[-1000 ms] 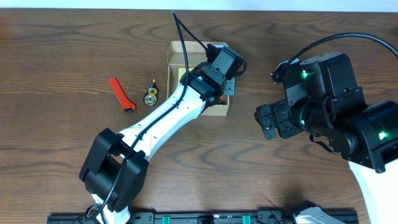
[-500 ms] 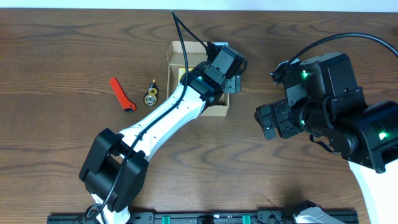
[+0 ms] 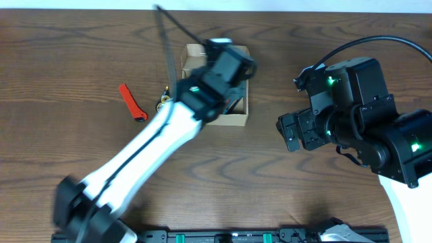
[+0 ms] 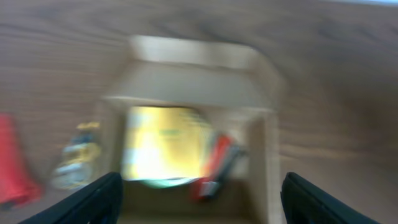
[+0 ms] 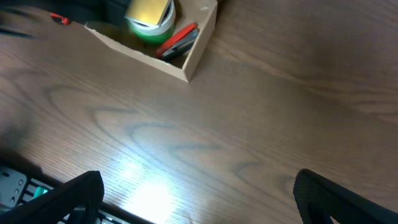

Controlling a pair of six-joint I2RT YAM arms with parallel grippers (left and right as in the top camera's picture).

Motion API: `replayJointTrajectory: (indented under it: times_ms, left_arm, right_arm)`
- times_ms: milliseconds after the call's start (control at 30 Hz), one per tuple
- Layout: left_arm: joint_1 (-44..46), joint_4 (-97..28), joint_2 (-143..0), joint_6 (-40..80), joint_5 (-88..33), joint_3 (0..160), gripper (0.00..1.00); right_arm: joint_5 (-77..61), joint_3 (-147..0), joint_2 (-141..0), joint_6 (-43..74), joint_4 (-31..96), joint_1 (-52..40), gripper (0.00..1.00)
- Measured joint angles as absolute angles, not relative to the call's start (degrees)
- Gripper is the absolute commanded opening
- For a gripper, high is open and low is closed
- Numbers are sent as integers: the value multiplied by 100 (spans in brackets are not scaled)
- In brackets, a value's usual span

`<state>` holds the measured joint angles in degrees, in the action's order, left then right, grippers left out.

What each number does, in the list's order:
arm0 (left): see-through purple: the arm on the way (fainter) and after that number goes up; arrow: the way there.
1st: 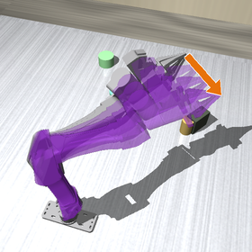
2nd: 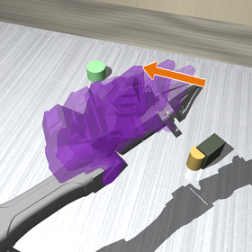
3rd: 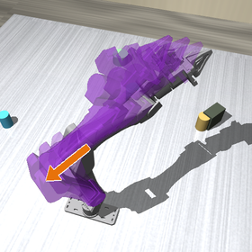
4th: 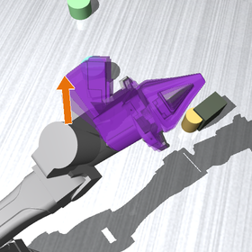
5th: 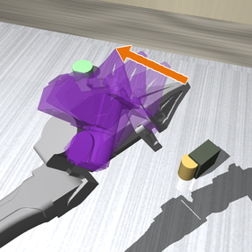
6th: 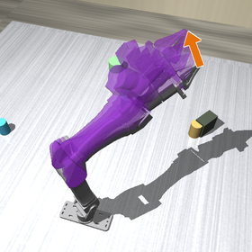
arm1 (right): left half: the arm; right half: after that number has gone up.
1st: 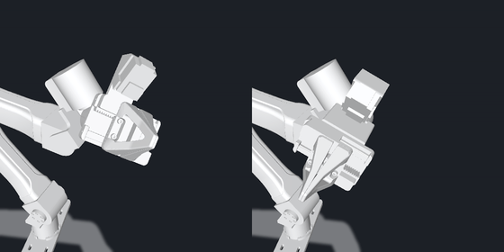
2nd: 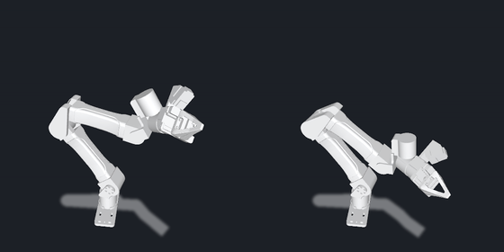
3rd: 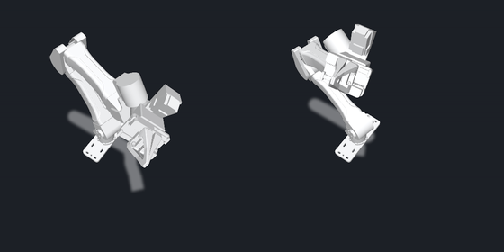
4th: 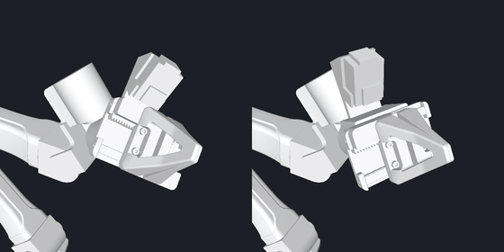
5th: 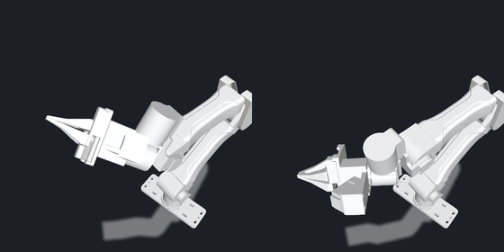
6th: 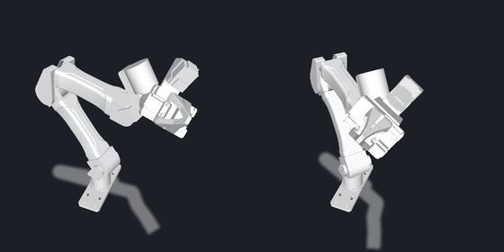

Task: Pack container
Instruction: 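Carry red stapler into the box and release with left gripper, then move left gripper to the correction tape and grasp it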

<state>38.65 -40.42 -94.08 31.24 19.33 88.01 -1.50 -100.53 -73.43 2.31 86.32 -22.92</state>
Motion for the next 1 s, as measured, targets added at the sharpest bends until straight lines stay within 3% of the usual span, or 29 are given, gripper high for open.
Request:
replayJointTrajectory:
  times_ms: [233,467,700,1000]
  left_arm:
    - [2438,-5140,-8868,3677,2493,8755,80]
    - [1402,-3887,-8923,3590,1981,7614,82]
    - [1177,-2613,-9317,2318,972,6606,80]
    - [1149,-2276,-10106,921,152,6528,75]
  right_arm:
    - [-152,-10051,-7343,231,8630,-2292,99]
    - [-150,-10049,-7343,231,8630,-2292,99]
    - [-152,-10049,-7343,231,8632,-2292,99]
    - [-152,-10049,-7343,231,8630,-2292,99]
